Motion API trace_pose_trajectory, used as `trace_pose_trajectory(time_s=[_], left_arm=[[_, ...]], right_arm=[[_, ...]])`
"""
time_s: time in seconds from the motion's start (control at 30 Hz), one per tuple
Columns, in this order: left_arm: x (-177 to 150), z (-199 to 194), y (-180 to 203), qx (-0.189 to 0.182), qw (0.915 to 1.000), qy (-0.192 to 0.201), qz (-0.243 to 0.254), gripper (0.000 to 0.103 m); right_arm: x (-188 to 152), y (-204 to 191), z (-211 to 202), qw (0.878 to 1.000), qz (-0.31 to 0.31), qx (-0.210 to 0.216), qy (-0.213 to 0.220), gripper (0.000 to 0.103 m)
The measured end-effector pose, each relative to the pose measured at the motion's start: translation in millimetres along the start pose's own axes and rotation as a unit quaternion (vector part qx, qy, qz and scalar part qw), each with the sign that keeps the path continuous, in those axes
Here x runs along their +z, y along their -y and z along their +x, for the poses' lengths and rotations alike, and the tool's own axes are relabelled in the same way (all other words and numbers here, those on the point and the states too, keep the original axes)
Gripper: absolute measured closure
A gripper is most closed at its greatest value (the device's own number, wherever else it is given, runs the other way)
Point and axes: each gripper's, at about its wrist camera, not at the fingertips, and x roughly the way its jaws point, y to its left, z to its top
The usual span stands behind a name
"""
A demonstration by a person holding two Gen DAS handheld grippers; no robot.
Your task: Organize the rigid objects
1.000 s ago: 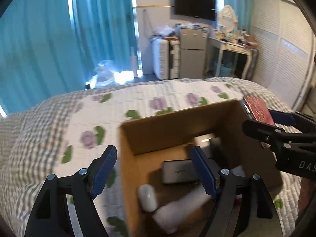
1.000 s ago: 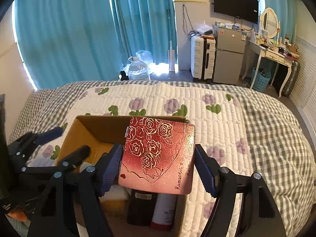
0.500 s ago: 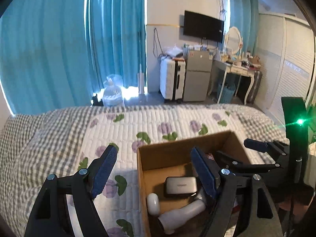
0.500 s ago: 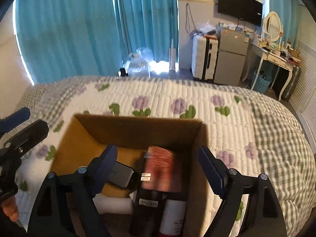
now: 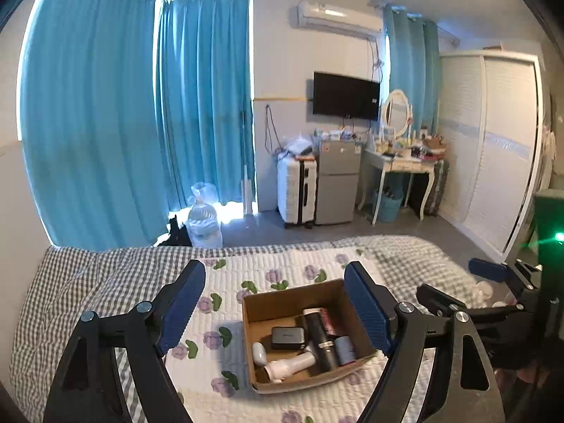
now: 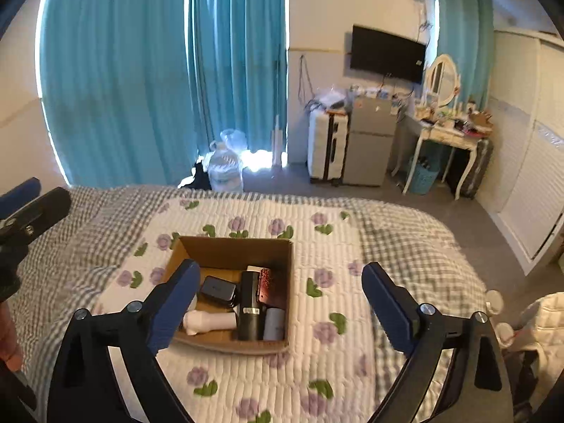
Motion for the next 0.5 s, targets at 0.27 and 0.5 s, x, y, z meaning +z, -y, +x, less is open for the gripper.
trace_pose_trajectory(time_s=[0.27,0.5], left_arm=[[-19,-75,1,0.013,0.9979,0.062,0.007,0.018],[-64,-115,-6,0.044,0.9901,0.132,-0.02,0.017]], right_arm=[[-25,-13,-87,0.997,-0.029,-0.03,0.062,0.0],[-78,-26,-115,0.988,-0.038,-0.045,0.142,0.0]])
